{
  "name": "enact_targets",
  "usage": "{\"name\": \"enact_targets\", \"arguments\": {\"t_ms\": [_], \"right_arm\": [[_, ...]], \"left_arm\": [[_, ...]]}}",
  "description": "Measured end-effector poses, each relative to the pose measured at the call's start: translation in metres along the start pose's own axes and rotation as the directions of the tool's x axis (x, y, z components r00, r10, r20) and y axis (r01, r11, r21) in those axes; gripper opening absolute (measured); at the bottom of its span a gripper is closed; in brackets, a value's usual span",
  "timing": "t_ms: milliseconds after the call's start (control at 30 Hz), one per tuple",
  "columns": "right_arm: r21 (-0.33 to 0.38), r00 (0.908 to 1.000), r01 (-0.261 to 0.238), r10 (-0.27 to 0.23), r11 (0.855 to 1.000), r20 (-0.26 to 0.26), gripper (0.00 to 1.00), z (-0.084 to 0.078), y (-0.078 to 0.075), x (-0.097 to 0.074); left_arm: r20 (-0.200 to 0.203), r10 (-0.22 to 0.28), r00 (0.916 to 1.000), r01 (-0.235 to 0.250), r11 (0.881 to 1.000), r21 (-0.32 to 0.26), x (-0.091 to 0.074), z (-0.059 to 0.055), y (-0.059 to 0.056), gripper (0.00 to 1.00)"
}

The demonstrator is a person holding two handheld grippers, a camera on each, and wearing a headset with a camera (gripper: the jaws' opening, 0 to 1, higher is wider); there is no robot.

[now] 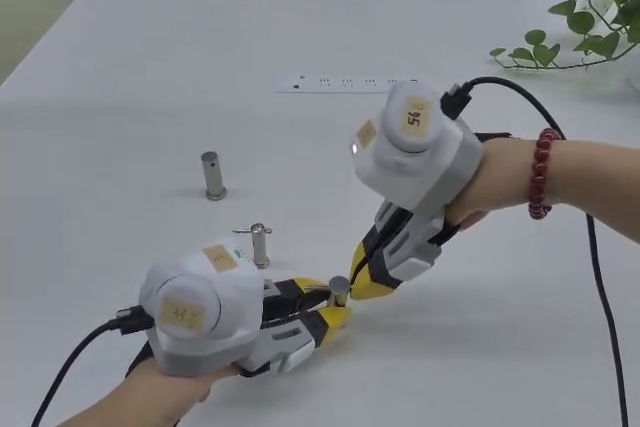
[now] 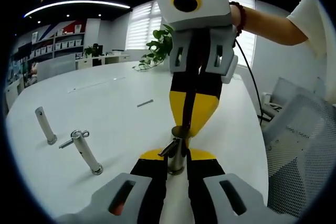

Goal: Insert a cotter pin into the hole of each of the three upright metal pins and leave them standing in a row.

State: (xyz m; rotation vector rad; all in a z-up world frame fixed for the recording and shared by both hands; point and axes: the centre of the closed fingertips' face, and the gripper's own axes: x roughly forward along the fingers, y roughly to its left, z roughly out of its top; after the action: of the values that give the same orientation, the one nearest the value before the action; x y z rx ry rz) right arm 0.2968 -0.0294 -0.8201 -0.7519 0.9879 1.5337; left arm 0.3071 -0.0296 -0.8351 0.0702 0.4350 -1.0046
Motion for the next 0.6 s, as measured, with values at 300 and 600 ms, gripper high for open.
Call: {"name": "enact_targets", "arguments": {"t_ms": [300, 600], "right_arm": [[0.026, 1.0000, 0.009, -0.009, 1.000, -0.002, 0.12, -0.0064, 0.0012, -0.0041], [0.015, 0.9998, 0.014, -0.014, 1.000, 0.011, 0.06, -0.0043, 0.0006, -0.0052]], "left_arm": [[-0.001, 0.003, 1.0000, -0.003, 1.000, -0.001, 0.0000, 0.0001, -0.0003, 0.12], [0.002, 0.003, 1.0000, -0.003, 1.000, -0.011, -0.0002, 0.0002, -0.0002, 0.12]]}}
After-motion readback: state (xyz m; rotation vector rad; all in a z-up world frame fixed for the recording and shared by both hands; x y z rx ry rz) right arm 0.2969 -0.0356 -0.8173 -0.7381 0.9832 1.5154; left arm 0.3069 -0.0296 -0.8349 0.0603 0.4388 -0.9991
